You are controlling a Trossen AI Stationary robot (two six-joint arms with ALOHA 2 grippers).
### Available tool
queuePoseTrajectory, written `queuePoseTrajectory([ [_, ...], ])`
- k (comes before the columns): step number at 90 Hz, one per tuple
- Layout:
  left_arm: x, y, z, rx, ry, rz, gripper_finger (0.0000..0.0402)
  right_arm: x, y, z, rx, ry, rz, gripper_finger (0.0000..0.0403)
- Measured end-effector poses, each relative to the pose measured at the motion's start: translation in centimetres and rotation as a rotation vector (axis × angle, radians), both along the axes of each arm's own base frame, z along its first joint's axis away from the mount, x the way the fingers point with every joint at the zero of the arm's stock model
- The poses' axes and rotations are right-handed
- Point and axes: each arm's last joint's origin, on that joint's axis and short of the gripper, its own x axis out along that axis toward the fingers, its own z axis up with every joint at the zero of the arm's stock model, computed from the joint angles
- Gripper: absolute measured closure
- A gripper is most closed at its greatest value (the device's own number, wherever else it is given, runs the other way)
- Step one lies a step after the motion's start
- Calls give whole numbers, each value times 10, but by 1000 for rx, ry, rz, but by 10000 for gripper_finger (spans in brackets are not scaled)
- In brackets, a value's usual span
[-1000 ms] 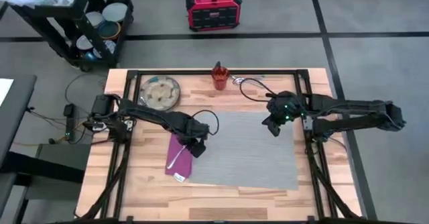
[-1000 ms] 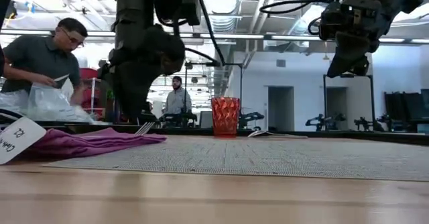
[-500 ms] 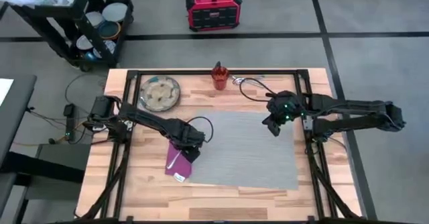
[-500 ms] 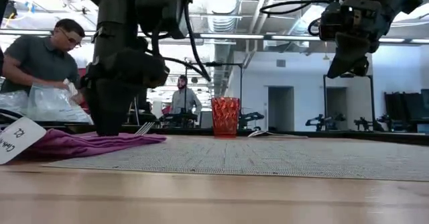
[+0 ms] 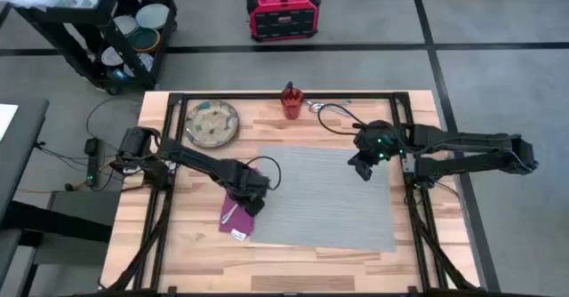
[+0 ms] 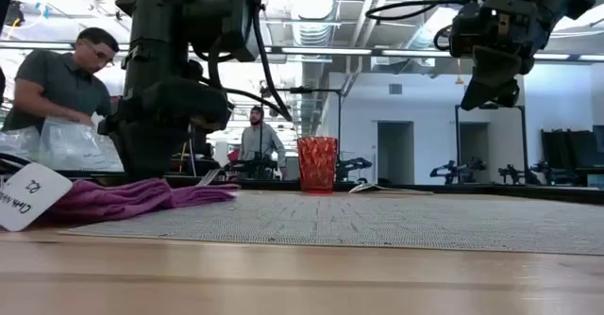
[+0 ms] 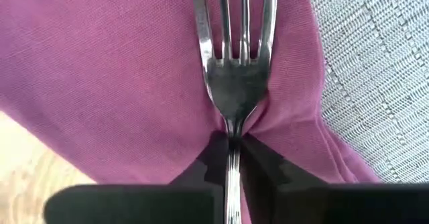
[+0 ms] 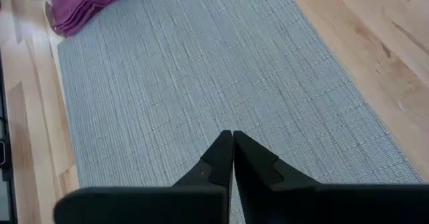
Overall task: Set table place
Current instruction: Put the fork on top of the purple table napkin
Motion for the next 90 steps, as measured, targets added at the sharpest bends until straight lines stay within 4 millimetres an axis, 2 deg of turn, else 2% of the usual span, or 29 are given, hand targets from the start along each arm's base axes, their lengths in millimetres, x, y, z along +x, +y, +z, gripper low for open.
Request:
queuePoseTrajectory([
  [38,-10,2,23,-6,-36,44,400,0,0,0,-12,0,12,403],
  [51,-8,2,24,-15,-53,91,401,0,-1,0,-14,0,5,403],
  [90,-8,0,25,-68,-49,71,400,-2,-7,-1,-23,8,-14,403],
])
